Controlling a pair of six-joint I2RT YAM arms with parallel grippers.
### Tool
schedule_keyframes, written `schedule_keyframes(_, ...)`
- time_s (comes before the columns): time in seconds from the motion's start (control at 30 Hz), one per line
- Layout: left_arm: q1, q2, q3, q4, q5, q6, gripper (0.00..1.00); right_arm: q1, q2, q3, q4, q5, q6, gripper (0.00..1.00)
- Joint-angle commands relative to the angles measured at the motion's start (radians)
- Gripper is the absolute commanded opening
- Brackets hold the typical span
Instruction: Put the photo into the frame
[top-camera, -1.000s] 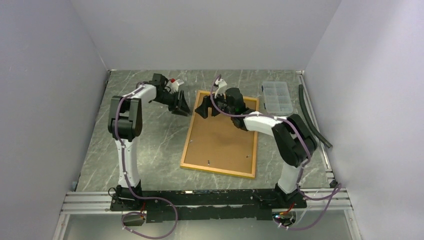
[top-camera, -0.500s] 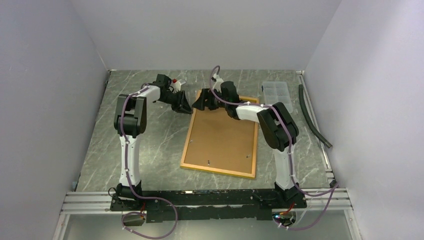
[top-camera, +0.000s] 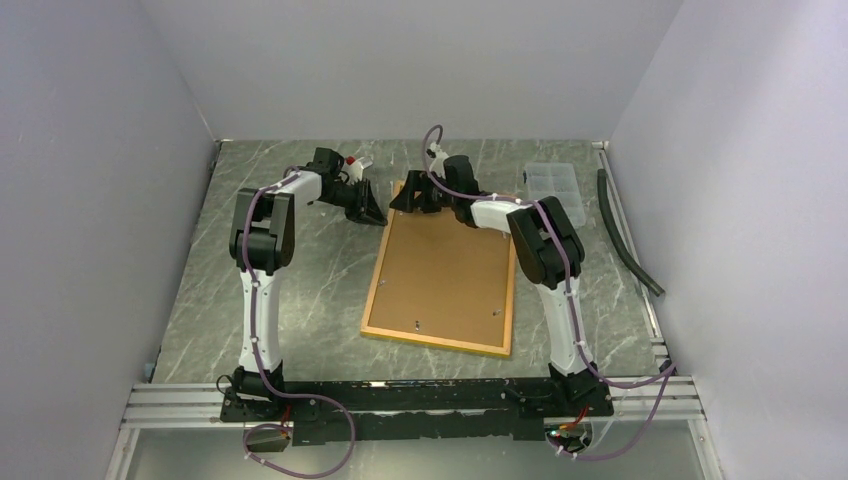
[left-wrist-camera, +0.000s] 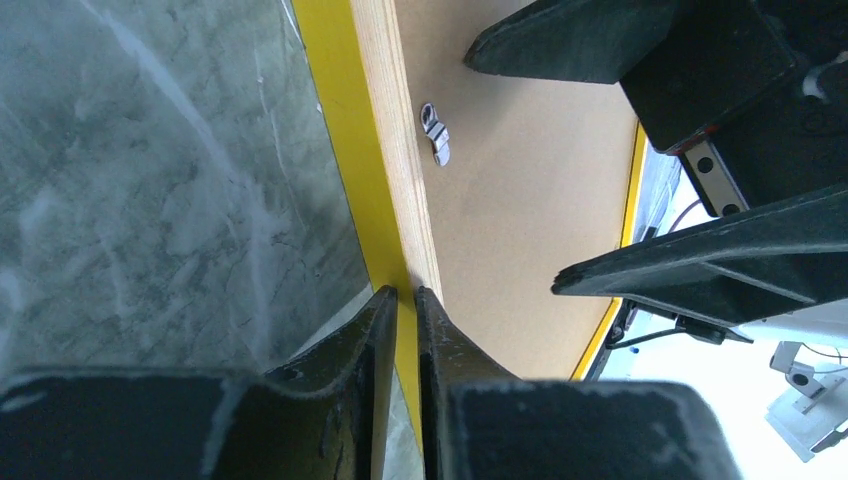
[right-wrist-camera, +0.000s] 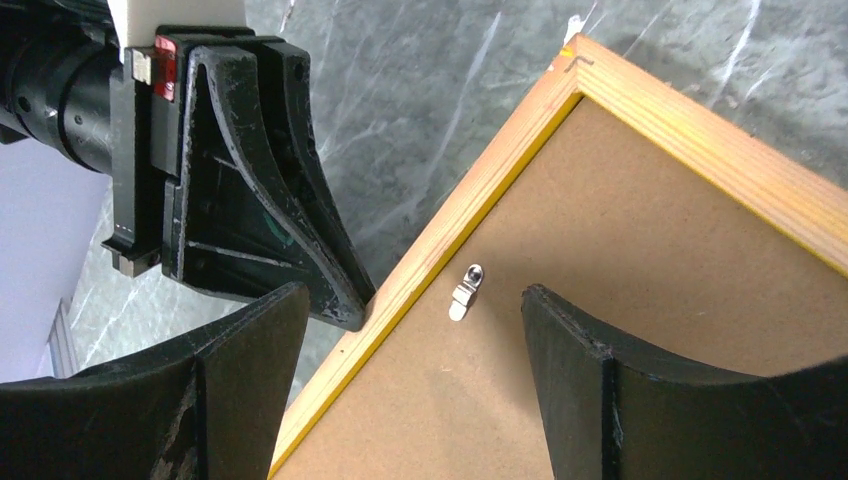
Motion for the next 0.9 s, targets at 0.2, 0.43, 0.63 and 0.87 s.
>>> schedule_keyframes(0.2, -0.008, 0.017, -0.012, 0.028, -0.011, 0.008, 0.15, 0.007, 0.045, 0.052, -0.040, -0.074, -0.007, 0.81)
schedule_keyframes(0.43, -0.010, 0.011, -0.021, 0.031, -0.013, 0.008, 0.14, 0.018, 0.073, 0.085, -0.084, -0.105, -0.008, 0.80)
schedule_keyframes(0.63, -0.010, 0.007, -0.026, 0.033, -0.015, 0.011, 0.13, 0.029, 0.068, 0.071, -0.087, -0.116, 0.006, 0.78)
schedule_keyframes(0.87, -0.010, -0.007, -0.042, 0.041, -0.008, 0.009, 0.12, 0.032, 0.066, 0.067, -0.091, -0.147, 0.011, 0.78)
